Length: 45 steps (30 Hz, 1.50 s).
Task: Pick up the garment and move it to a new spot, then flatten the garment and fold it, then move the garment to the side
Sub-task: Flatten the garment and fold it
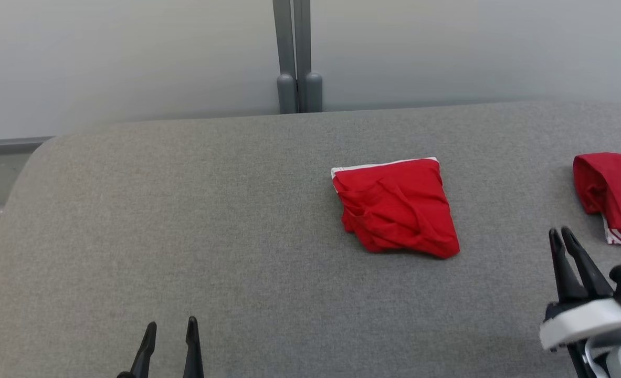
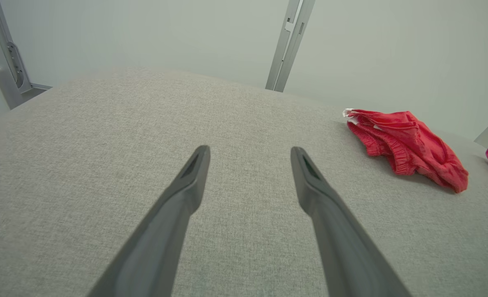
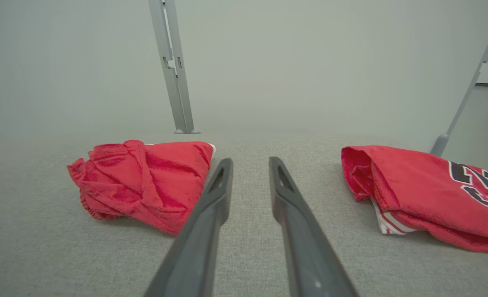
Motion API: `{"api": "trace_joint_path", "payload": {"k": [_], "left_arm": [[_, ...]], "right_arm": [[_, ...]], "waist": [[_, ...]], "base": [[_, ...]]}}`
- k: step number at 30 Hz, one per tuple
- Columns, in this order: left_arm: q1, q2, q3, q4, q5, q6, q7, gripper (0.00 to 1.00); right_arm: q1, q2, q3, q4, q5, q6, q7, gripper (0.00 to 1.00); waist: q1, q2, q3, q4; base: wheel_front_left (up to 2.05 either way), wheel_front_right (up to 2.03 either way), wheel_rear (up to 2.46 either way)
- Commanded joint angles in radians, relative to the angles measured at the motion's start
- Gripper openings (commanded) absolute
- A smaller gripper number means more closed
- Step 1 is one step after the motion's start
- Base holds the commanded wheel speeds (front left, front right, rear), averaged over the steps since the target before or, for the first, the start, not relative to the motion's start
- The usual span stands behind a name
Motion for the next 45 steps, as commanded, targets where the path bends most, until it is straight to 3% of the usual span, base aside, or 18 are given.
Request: {"api": "trace_joint_path", "payload": {"k": [1, 10, 13, 17, 25, 32, 41, 45], "left_arm": [[-0.041, 0.003, -0.010, -0.007, 0.003, -0.002, 0.000, 1.00], [-0.178, 0.003, -0.094, -0.004, -0.030, 0.027, 0.000, 1.00], [-0.198, 0.003, -0.110, -0.002, -0.044, 0.037, 0.000, 1.00], [-0.211, 0.003, -0.119, -0.003, -0.058, 0.052, 0.000, 1.00], [-0.187, 0.003, -0.089, -0.011, -0.067, 0.062, 0.000, 1.00], [-0.172, 0.003, -0.074, -0.019, -0.057, 0.061, 0.000, 1.00], [-0.129, 0.003, -0.057, -0.002, -0.049, 0.055, 0.000, 1.00], [-0.102, 0.003, -0.046, 0.006, -0.042, 0.050, 0.000, 1.00]], "right_arm": [[-0.067, -0.014, 0.019, 0.029, -0.002, -0.001, -0.004, 0.00], [-0.474, -0.045, 0.234, 0.361, -0.048, -0.001, -0.004, 0.00], [-0.558, -0.036, 0.286, 0.488, -0.050, -0.001, -0.004, 0.00], [-0.610, -0.015, 0.352, 0.564, -0.015, -0.001, -0.004, 0.00], [-0.545, -0.055, 0.559, 0.478, 0.107, -0.001, -0.004, 0.00], [-0.513, -0.129, 0.760, 0.351, 0.207, -0.001, -0.004, 0.00], [-0.448, -0.119, 0.843, 0.294, 0.226, -0.001, -0.004, 0.00], [-0.376, -0.107, 0.732, 0.235, 0.230, -0.001, -0.004, 0.00]], "waist": [[0.0000, 0.0000, 0.059, 0.017], [0.0000, 0.0000, 0.248, 0.109], [0.0000, 0.0000, 0.274, 0.127], [0.0000, 0.0000, 0.283, 0.139], [0.0000, 0.0000, 0.250, 0.118], [0.0000, 0.0000, 0.221, 0.091], [0.0000, 0.0000, 0.153, 0.048], [0.0000, 0.0000, 0.093, 0.031]], "base": [[0.00, 0.00, 0.00], [0.00, 0.00, 0.00], [0.00, 0.00, 0.00], [0.00, 0.00, 0.00], [0.00, 0.00, 0.00], [0.00, 0.00, 0.00], [0.00, 0.00, 0.00], [0.00, 0.00, 0.00]]}}
